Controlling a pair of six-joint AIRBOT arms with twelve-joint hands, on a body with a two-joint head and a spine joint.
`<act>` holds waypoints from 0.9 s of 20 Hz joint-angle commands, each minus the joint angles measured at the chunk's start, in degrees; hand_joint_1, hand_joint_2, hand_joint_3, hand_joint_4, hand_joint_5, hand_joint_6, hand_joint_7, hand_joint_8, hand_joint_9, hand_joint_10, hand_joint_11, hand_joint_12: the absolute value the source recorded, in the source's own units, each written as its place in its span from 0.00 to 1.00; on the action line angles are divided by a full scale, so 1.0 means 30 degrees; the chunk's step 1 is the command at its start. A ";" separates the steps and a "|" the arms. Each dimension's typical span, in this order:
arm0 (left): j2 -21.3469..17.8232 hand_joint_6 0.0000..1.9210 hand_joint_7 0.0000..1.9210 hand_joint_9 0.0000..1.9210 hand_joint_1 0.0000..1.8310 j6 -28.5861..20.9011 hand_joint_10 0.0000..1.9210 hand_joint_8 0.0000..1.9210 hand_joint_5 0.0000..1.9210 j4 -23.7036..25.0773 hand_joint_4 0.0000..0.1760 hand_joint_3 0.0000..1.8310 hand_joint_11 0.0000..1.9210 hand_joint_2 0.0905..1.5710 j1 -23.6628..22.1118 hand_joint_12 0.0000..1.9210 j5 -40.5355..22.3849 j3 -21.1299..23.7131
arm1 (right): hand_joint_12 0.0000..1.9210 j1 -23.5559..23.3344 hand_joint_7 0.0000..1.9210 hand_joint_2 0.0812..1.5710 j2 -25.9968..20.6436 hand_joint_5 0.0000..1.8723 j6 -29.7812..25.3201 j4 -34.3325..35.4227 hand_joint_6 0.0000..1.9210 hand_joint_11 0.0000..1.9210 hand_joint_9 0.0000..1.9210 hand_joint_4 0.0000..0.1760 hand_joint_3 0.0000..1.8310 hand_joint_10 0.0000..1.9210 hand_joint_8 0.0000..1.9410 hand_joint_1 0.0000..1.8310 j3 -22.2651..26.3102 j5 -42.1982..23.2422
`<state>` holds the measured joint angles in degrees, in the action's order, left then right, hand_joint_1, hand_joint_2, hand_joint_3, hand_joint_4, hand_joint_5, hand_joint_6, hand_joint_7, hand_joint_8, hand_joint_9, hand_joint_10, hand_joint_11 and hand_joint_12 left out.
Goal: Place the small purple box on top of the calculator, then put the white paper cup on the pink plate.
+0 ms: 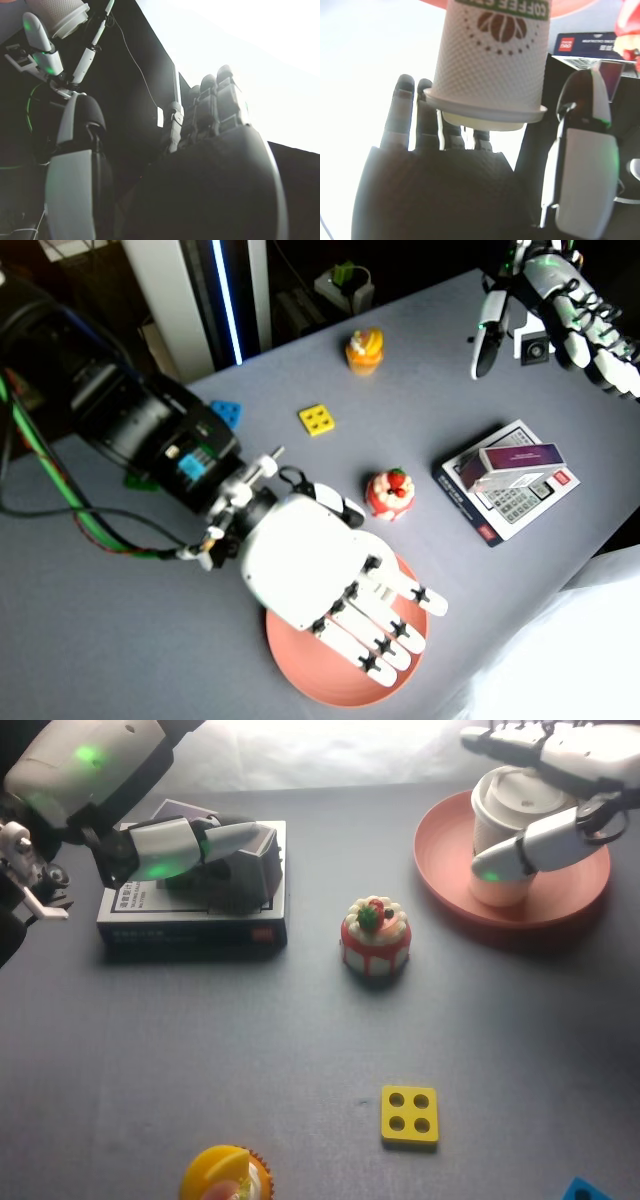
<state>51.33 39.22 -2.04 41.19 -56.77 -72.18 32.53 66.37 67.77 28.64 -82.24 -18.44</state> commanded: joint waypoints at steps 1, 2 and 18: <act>0.0063 0.00 0.00 0.00 0.45 -0.0037 0.00 0.00 0.00 -0.0171 0.81 0.00 0.00 0.70 -0.0191 0.00 -0.2535 0.0104 | 0.00 -0.0253 0.00 0.46 -0.0375 0.00 -0.0013 -0.0331 0.00 0.00 0.00 0.92 0.00 0.00 0.00 0.32 0.0222 -0.2938; 0.0031 0.00 0.00 0.00 0.45 -0.0037 0.00 0.00 0.00 -0.0236 0.78 0.00 0.00 0.69 -0.0032 0.00 -0.2567 0.0134 | 0.00 -0.0268 0.00 0.51 -0.0591 0.00 -0.0013 -0.0447 0.00 0.00 0.00 0.82 0.00 0.00 0.00 0.32 0.0474 -0.3171; -0.1270 0.00 0.00 0.00 0.15 -0.0058 0.00 0.00 0.00 -0.1607 0.48 0.02 0.00 0.84 0.2672 0.00 -0.7833 0.2159 | 0.00 0.4001 0.00 0.63 -0.8494 0.00 -0.0334 -0.4966 0.00 0.00 0.00 0.51 0.00 0.00 0.00 0.35 1.0481 -1.6853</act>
<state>47.88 39.13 -6.37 50.28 -71.96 -65.56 46.00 40.88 66.87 13.37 -50.09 -60.66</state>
